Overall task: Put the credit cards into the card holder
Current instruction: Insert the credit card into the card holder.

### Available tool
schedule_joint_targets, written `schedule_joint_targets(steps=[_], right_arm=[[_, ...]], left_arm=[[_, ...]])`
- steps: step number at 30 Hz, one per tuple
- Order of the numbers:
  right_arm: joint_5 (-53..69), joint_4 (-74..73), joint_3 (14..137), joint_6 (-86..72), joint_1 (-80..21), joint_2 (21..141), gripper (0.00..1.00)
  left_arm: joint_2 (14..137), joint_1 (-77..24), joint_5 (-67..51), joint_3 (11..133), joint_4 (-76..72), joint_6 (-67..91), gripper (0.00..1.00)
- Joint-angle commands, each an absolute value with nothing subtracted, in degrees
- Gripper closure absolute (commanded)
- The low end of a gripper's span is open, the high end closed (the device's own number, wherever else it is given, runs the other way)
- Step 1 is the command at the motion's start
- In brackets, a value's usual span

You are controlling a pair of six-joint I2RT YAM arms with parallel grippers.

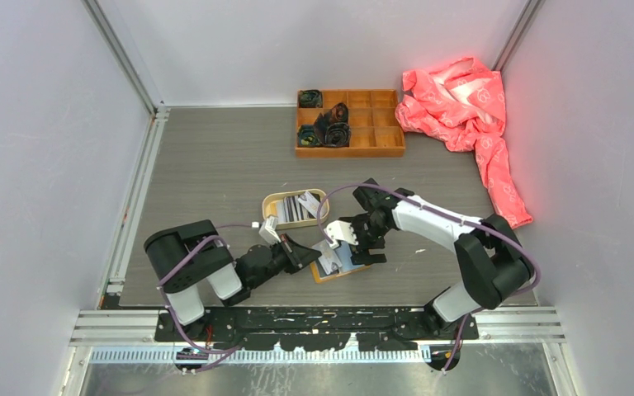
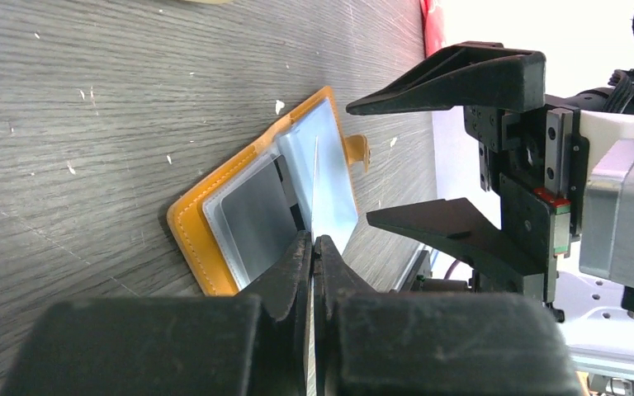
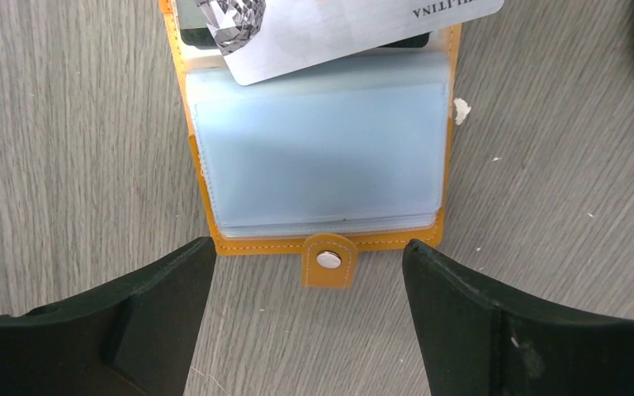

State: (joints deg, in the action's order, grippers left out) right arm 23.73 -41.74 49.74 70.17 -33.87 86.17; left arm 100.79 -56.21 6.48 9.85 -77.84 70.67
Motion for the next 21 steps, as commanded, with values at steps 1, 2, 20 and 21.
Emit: schedule_joint_targets(steps=[1, 2, 20, 21], right_arm=[[22.18, -42.06, 51.02, 70.52, -33.64, 87.29, 0.12], [22.13, -42.16, 51.12, 70.53, -33.66, 87.54, 0.12], [21.83, -45.19, 52.63, 70.49, -36.06, 91.63, 0.21], [21.94, -45.27, 52.65, 70.50, -36.15, 91.65, 0.21]], left_arm=[[101.62, -57.09, 9.22, 10.84, -82.00, 72.18, 1.00], [101.72, -57.34, 9.57, 10.77, -81.92, 72.35, 1.00], [104.48, -59.26, 12.14, 11.60, -82.00, 76.38, 1.00], [104.36, -59.37, 12.25, 11.68, -81.99, 76.45, 1.00]])
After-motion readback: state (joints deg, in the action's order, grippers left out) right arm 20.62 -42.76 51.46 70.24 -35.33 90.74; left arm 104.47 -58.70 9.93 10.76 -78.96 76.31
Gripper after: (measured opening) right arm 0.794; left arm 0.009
